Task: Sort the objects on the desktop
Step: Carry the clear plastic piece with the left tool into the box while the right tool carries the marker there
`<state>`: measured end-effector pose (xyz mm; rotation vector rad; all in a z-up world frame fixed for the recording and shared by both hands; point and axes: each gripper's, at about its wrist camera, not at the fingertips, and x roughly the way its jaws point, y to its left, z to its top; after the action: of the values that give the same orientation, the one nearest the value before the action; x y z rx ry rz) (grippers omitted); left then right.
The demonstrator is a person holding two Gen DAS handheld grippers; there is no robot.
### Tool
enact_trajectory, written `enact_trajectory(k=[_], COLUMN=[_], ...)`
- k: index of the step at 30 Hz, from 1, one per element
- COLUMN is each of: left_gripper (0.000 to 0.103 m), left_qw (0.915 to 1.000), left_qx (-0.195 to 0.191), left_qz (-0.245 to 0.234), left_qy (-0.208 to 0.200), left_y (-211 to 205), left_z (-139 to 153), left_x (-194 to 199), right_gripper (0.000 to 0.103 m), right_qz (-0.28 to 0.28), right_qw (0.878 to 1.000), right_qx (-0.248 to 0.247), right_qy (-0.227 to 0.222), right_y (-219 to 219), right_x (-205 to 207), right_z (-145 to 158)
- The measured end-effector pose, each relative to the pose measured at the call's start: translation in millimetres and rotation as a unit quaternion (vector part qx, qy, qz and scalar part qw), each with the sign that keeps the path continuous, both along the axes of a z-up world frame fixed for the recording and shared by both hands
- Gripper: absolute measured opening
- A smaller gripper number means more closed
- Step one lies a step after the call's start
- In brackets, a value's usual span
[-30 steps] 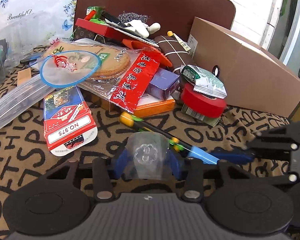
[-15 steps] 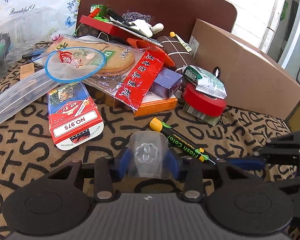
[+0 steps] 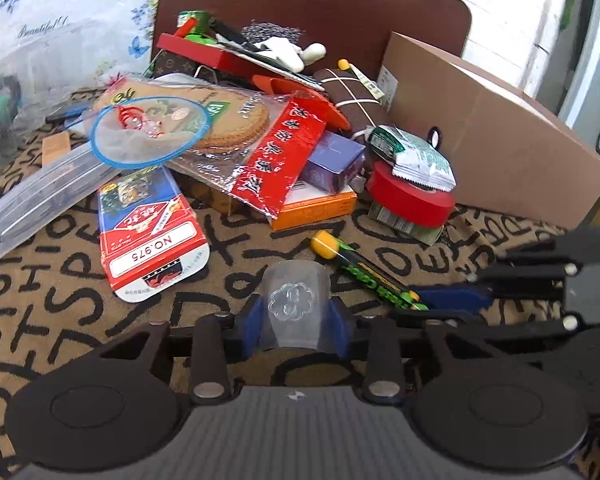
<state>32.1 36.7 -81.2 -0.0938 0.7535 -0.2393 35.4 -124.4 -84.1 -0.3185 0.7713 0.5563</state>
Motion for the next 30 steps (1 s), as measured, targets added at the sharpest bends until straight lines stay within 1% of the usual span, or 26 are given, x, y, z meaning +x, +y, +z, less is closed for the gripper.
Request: enact_trajectory(k=[5, 9, 12, 17, 20, 24, 30], left_gripper=[0.034, 0.034, 0.033, 0.033, 0.033, 0.033, 0.033], left_qw=[0.9994, 0.9976, 0.9966, 0.9958, 0.9943, 0.9909, 0.982], left_qx=[-0.031, -0.066, -0.079, -0.085, -0.094, -0.106, -0.123], left_qz=[0.007, -0.004, -0.013, -0.033, -0.05, -0.077, -0.13], left_qy=[0.013, 0.019, 0.016, 0.004, -0.007, -0.03, -0.061], left_y=[4.7, 3.5, -1.2, -13.1, -20.3, -36.6, -73.2], left_z=[5.0, 11.2, 17.6, 32.4, 46.4, 69.9, 107.5], left_x=[-3.3, -5.7, -7.0, -7.8, -6.0, 1.7, 22.4], right_gripper=[0.014, 0.014, 0.014, 0.014, 0.014, 0.014, 0.014], right_qz=[-0.014, -0.018, -0.023, -0.035, -0.038, -0.047, -0.091], right_qw=[1.0, 0.999, 0.999, 0.998, 0.997, 0.995, 0.986], right_qx=[0.013, 0.032, 0.042, 0.048, 0.055, 0.068, 0.078], right_qy=[0.007, 0.013, 0.008, -0.012, -0.028, -0.06, -0.113], right_y=[-10.3, -21.4, -30.7, -44.2, -53.2, -71.9, -114.1], right_x=[-10.5, -18.2, -24.2, -33.6, -38.2, -43.1, -39.3], right_z=[2.6, 7.5, 13.4, 25.7, 37.1, 62.0, 108.1])
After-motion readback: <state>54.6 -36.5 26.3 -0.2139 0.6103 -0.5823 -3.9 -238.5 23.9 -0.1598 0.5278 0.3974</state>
